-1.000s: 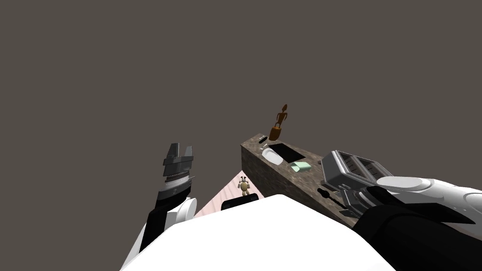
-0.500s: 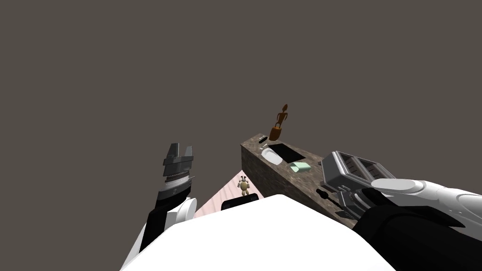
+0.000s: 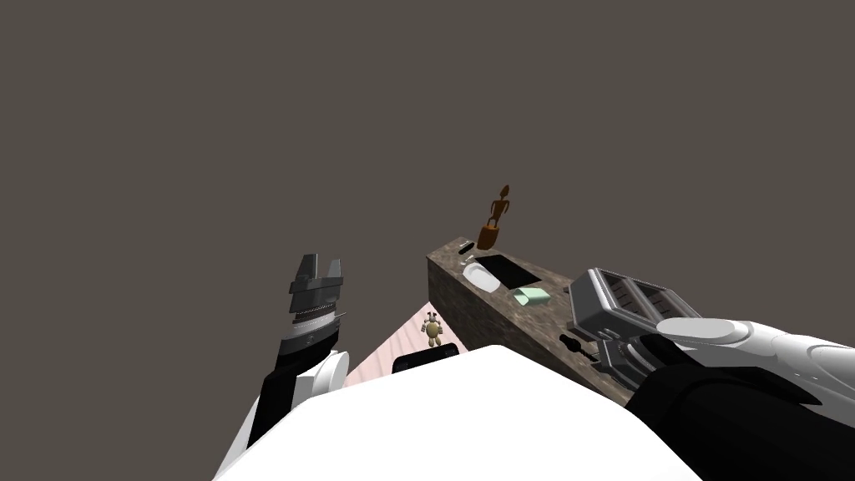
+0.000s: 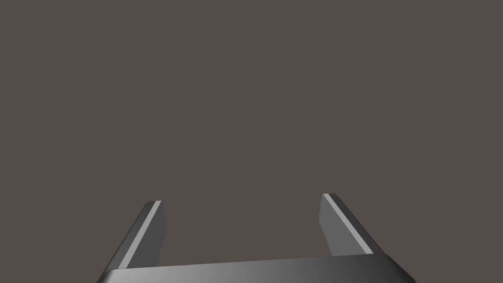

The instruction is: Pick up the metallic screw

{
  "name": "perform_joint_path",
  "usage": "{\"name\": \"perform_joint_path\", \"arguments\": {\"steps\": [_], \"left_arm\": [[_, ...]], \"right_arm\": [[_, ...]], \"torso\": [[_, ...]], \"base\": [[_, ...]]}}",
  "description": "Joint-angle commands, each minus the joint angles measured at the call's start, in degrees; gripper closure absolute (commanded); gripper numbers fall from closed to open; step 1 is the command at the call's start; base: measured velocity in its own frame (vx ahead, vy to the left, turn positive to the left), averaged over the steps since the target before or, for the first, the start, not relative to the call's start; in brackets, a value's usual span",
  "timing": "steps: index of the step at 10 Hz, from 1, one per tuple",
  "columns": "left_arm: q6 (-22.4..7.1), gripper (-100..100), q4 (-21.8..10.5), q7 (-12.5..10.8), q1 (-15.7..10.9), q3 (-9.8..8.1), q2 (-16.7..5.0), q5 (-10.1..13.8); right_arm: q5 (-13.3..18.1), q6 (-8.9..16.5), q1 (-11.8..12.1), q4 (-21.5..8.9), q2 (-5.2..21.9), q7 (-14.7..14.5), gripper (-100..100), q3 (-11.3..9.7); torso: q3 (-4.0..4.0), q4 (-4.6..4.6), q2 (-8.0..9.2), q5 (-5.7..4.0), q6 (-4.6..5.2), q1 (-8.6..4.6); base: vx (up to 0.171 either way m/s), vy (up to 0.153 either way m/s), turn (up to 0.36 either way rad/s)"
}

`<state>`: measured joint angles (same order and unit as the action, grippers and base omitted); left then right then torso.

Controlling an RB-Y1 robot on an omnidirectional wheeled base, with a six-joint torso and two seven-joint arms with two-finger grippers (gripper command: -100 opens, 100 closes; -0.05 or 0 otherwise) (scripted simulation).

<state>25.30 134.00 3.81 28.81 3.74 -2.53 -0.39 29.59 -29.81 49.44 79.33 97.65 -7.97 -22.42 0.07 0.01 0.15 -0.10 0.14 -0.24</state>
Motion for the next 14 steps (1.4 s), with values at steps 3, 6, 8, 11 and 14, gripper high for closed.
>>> {"name": "perform_joint_path", "arguments": {"steps": [3,6,8,11,14], "left_arm": [[0.0,0,0.0,0.0,0.0,0.0,0.0,0.0],[0.0,0,0.0,0.0,0.0,0.0,0.0,0.0],[0.0,0,0.0,0.0,0.0,0.0,0.0,0.0],[0.0,0,0.0,0.0,0.0,0.0,0.0,0.0],[0.0,0,0.0,0.0,0.0,0.0,0.0,0.0]], "right_arm": [[0.0,0.0,0.0,0.0,0.0,0.0,0,0.0],[0.0,-3.7,-0.9,-3.8,-0.7,-1.9,100,0.6],[-0.1,-5.8,-1.4,-5.9,-1.0,-3.1,100,1.0],[-0.2,-9.0,-2.1,-9.2,-1.6,-4.8,100,1.6],[-0.2,-9.6,-2.3,-9.8,-1.7,-5.1,0,1.6]], "torso": [[-0.01,0.0,-0.01,0.0,0.01,0.0],[-0.03,-0.01,-0.06,0.04,0.05,0.15],[-0.06,-0.02,-0.1,0.05,0.05,0.18],[-0.04,-0.02,-0.06,0.06,0.05,0.13],[-0.03,-0.01,-0.04,0.04,0.01,0.1]], "base": [[0.0,0.0,0.0],[0.021,0.037,-0.055],[0.03,0.038,-0.044],[0.018,0.029,-0.046],[0.009,0.015,-0.019]]}}
